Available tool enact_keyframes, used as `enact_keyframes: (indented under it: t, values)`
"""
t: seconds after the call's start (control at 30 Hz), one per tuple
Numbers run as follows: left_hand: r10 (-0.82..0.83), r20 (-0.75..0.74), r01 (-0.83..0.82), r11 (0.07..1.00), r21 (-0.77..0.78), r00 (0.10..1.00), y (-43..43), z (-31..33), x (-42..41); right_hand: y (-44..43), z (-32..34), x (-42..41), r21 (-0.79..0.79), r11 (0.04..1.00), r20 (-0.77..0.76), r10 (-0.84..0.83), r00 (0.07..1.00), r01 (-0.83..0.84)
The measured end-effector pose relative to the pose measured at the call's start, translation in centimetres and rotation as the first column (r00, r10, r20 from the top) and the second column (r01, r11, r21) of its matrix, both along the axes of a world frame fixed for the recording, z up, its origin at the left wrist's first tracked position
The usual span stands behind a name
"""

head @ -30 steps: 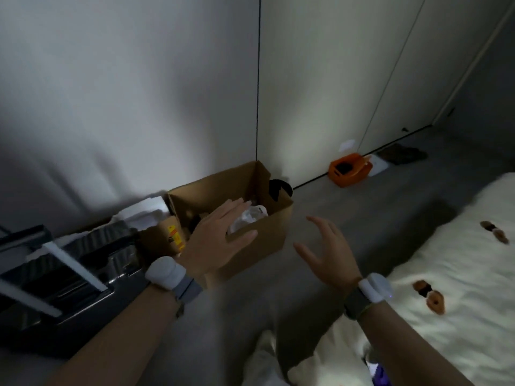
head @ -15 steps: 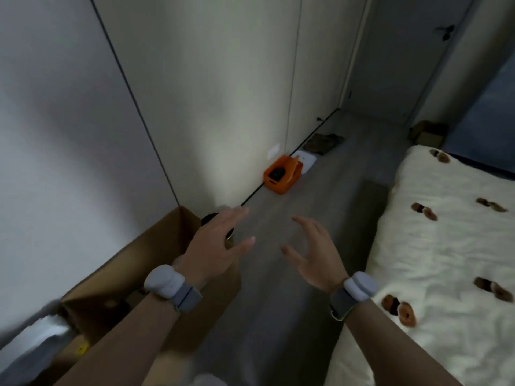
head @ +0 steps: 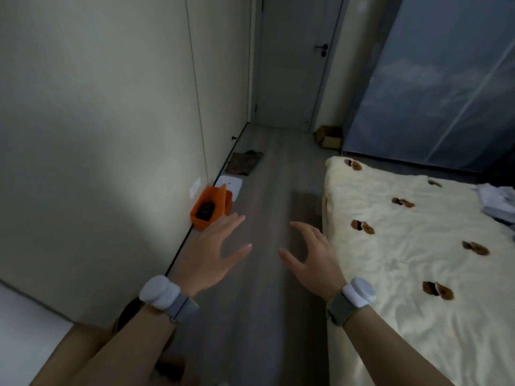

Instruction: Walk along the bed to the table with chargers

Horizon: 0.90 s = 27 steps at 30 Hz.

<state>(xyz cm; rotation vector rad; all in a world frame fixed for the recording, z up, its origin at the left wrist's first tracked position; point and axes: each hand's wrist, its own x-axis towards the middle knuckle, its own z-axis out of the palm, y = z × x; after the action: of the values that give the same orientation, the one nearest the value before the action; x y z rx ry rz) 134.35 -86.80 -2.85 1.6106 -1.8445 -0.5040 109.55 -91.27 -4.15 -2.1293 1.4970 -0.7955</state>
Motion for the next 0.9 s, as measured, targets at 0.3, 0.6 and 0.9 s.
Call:
enact_keyframes:
  t: [0.3,0.6,0.9]
  values:
    - [-0.129,-0.003,0.129,0.992,-0.011,0.992,-16.3,0.4,2.5,-11.7,-0.3,1.5,0.049,0.987,-0.008,-0.155,0.988,0.156]
    - [-0.197,0.016,0.197,0.98,0.0,0.98,-36.3,-1.7,0.4,-30.0,-2.3,-1.1,0.025,0.975,0.013,-0.222,0.975,0.222]
    - [-0.177,-0.012,0.177,0.983,-0.045,0.984,-55.0,1.2,-2.4,-50.1,1.0,-3.2,-0.003,0.985,0.008,-0.172,0.985,0.172]
